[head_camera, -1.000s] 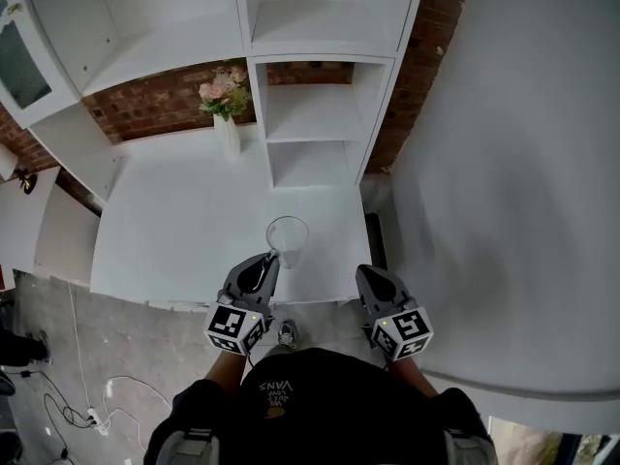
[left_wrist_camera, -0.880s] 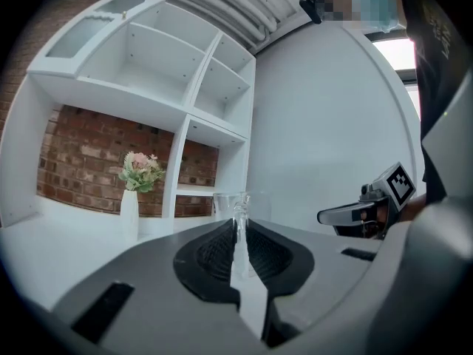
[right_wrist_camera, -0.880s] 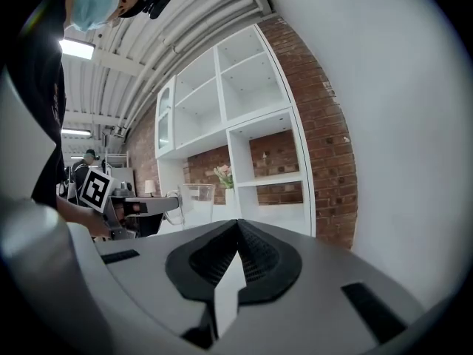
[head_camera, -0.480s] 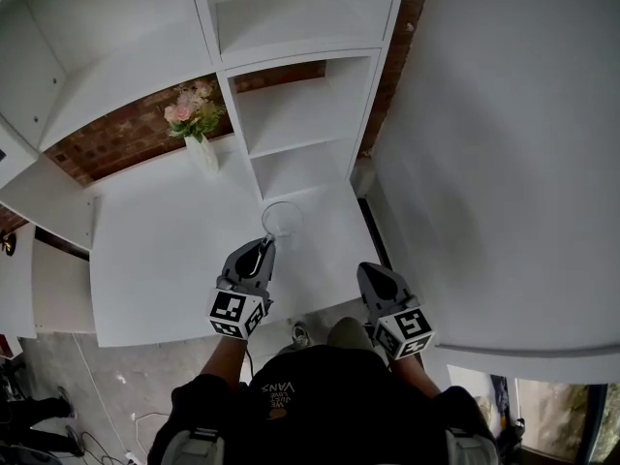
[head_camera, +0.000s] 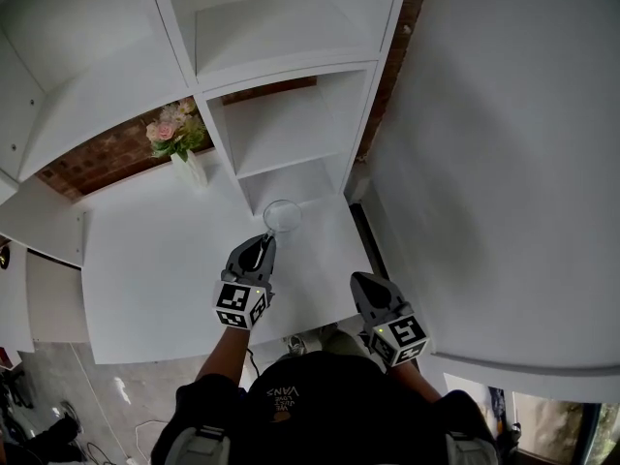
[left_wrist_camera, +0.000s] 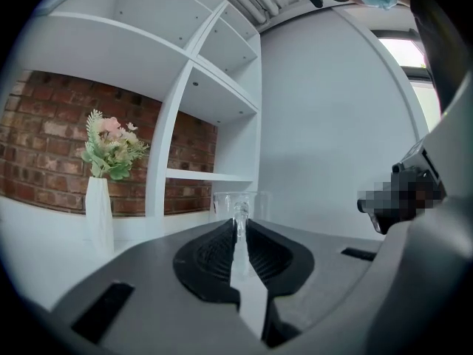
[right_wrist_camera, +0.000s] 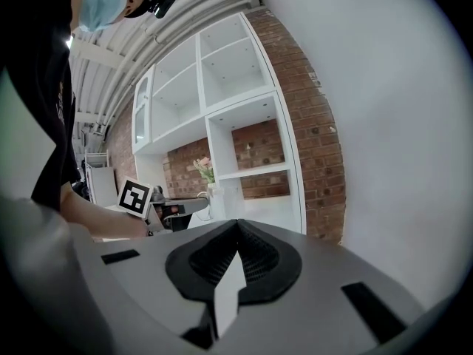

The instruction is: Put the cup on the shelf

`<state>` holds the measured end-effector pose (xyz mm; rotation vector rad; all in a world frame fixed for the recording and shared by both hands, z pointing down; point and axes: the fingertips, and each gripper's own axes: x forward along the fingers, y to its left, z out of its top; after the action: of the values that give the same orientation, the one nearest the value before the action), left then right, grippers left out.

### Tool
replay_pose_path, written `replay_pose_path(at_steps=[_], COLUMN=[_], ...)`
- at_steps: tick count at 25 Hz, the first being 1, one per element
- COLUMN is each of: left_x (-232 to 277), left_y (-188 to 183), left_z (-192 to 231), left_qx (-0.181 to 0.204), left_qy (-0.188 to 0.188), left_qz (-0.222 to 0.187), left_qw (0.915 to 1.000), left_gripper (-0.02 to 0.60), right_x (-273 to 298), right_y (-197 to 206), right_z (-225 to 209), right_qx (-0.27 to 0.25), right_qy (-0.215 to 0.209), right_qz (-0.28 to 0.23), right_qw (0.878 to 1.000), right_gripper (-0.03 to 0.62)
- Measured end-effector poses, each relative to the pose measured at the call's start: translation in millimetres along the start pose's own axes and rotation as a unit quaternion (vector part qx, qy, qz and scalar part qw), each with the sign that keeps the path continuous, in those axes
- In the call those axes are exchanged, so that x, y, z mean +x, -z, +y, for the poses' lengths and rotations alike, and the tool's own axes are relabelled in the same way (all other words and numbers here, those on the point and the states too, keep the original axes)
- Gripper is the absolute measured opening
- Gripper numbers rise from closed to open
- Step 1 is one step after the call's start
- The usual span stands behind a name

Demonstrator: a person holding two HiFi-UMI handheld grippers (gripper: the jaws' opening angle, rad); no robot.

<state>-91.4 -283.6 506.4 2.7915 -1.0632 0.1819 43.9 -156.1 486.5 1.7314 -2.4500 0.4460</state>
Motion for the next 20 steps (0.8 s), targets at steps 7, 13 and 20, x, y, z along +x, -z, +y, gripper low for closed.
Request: replay_pose_path(at_steps=[7, 13, 20], left_x=[52.4, 90.3, 124.1], left_y=[19.1, 37.6, 53.3], left_z=[15.9, 27.8, 41.6], left_qx=[-0.009, -0.018, -0.017], left_qy=[-0.013, -0.021, -0.023], left_qz=[0.019, 0.03, 0.04], left_qw=[0.9997, 0.9991, 0.9988], left_gripper=[0.029, 0.029, 0.029], right_x=[25.3, 35.4, 44.0], right_y=[2.9, 8.6, 19.1], right_z=[-20.1, -37.8, -50.7], right_qx=[0.005, 0.012, 0.02], right_qy=[-0.027, -0.029, -0.029], right_qz=[0.02, 0.035, 0.049], right_qw=[0.999, 0.999, 0.998], right_gripper=[0.0, 0.0, 0.0])
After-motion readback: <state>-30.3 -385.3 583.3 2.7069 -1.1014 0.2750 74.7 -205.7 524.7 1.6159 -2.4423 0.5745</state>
